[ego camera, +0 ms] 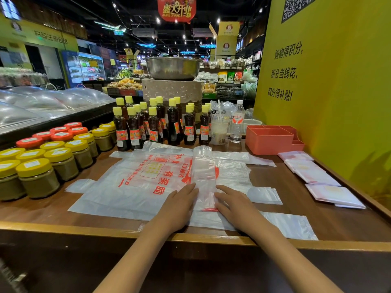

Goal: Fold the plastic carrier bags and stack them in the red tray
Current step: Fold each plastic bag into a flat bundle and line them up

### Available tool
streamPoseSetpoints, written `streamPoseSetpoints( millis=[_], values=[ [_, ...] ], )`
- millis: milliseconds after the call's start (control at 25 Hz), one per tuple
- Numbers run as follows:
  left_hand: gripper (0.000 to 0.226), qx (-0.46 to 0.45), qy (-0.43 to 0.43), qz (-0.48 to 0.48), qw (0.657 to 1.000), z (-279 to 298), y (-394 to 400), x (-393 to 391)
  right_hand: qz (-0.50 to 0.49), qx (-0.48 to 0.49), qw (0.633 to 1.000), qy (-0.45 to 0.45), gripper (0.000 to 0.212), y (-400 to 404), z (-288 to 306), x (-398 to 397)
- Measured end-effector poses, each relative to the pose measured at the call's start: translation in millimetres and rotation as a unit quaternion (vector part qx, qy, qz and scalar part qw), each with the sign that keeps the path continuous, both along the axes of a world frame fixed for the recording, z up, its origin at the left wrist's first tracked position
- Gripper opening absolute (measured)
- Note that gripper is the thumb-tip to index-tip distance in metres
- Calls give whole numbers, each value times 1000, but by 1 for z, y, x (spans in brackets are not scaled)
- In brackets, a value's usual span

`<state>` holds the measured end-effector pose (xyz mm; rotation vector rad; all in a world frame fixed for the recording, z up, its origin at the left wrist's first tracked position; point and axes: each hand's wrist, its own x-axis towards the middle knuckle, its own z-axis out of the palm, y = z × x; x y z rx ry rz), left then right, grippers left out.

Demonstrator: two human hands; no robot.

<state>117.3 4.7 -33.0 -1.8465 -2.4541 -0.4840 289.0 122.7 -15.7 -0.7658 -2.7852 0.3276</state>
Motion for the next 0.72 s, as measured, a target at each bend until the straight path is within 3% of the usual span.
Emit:
streamPoseSetpoints(
  millis=[160,480,720],
  values=[
    [52,-48,-15,3,999,-3,0,-5,13,-4,1000,-10,44,1,-2,1],
    [51,-45,-48,-12,998,-5,0,-6,19,12,1000,21,49,8,3,-15],
    [51,-30,-72,-26,997,-3,-5,-3,58,41,995,-69,51,25,4,-49]
  ],
)
